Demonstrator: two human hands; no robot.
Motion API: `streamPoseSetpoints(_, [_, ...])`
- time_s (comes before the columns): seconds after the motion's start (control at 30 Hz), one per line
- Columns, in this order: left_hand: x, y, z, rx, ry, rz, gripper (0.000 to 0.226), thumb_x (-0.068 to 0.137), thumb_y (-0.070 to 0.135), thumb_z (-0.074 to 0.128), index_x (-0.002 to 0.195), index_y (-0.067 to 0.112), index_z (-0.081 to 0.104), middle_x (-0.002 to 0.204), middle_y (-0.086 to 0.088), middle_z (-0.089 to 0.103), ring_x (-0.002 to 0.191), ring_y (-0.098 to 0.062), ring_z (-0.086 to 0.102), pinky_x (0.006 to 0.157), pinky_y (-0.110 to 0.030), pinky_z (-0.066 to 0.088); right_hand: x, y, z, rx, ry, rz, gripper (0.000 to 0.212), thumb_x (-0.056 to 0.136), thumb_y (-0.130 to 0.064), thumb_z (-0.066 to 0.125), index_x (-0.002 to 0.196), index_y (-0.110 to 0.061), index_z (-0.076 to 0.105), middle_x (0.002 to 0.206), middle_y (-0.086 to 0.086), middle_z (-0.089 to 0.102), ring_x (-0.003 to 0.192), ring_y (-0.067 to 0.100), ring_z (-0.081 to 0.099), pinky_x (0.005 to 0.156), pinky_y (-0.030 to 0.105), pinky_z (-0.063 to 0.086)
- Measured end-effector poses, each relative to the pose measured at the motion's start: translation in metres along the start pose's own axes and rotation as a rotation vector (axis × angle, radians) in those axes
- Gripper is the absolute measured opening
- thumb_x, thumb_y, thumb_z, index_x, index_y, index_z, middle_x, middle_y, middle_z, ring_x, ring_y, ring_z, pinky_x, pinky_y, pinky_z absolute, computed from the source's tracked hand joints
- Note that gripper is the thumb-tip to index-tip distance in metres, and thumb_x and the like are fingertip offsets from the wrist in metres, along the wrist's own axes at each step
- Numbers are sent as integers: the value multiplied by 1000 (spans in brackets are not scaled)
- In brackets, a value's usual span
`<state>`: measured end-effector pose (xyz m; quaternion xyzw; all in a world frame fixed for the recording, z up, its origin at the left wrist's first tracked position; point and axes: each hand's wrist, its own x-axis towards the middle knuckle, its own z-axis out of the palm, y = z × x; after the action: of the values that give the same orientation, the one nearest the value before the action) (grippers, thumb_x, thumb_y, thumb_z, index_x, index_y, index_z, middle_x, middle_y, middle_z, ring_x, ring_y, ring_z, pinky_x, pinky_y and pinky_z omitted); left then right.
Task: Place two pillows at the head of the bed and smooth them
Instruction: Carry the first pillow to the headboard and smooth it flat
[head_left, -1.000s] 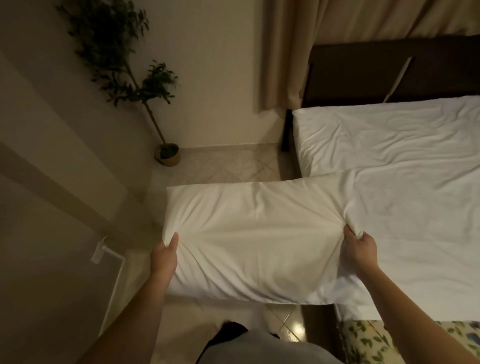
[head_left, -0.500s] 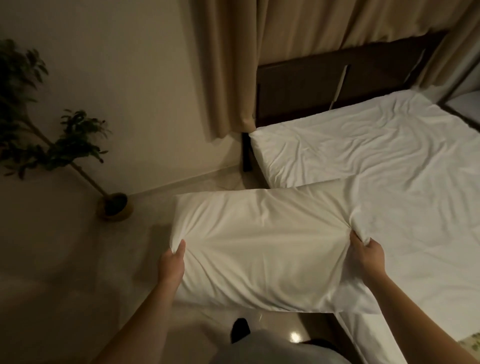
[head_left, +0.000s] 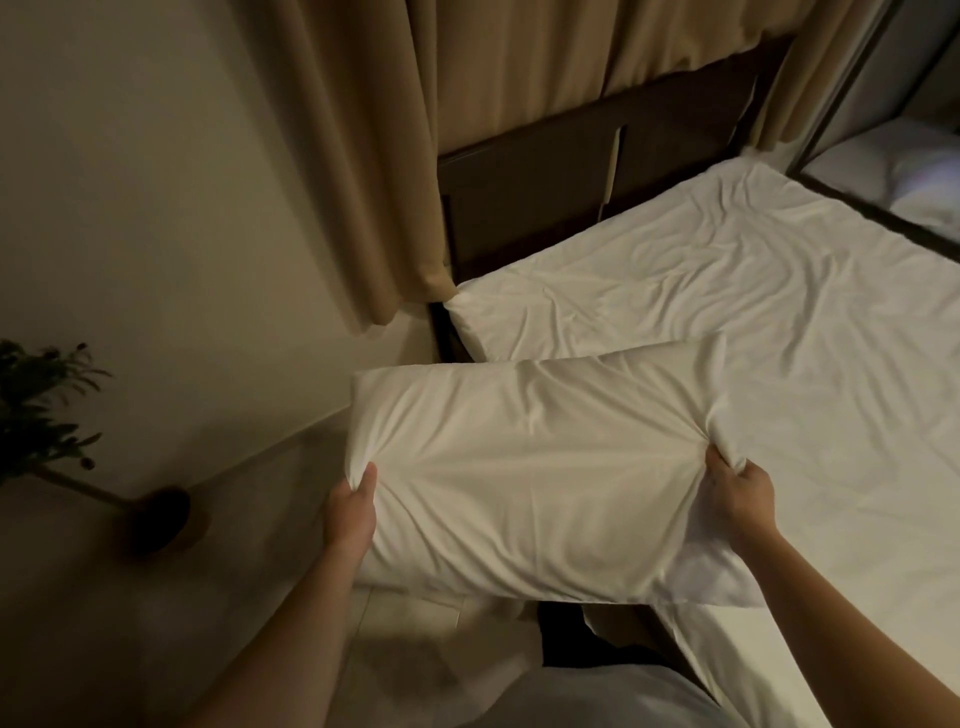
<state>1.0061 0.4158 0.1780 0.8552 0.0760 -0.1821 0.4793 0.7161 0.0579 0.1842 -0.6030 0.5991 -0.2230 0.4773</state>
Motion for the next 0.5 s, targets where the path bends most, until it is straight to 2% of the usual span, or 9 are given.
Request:
streamPoseSetpoints(0.1, [35,25,27,-2,-17,3,55,98,40,61,123,-9,62,121,-27,66,118,-40,61,91,-35,46,43,-15,16,-7,17,17,36,98,-35,58,88,-1,66,79,14,65,80,33,62,73,39,44])
streamPoseSetpoints(0.3, [96,92,85,1,-12,-12,54,98,38,61,124,-10,61,123,-27,65,119,-40,60,87,-30,41,135,-64,43,-17,1,34,36,98,-34,58,78,-5,63,74,15,64,70,31,58,70,38,43])
streamPoseSetpoints(0.5, [152,153,151,2,-10,13,53,99,39,59,126,-6,62,126,-27,64,121,-40,59,90,-32,41,232,-112,70,-27,-5,27,38,97,-39,57,88,-3,66,84,15,66,82,29,61,74,37,42])
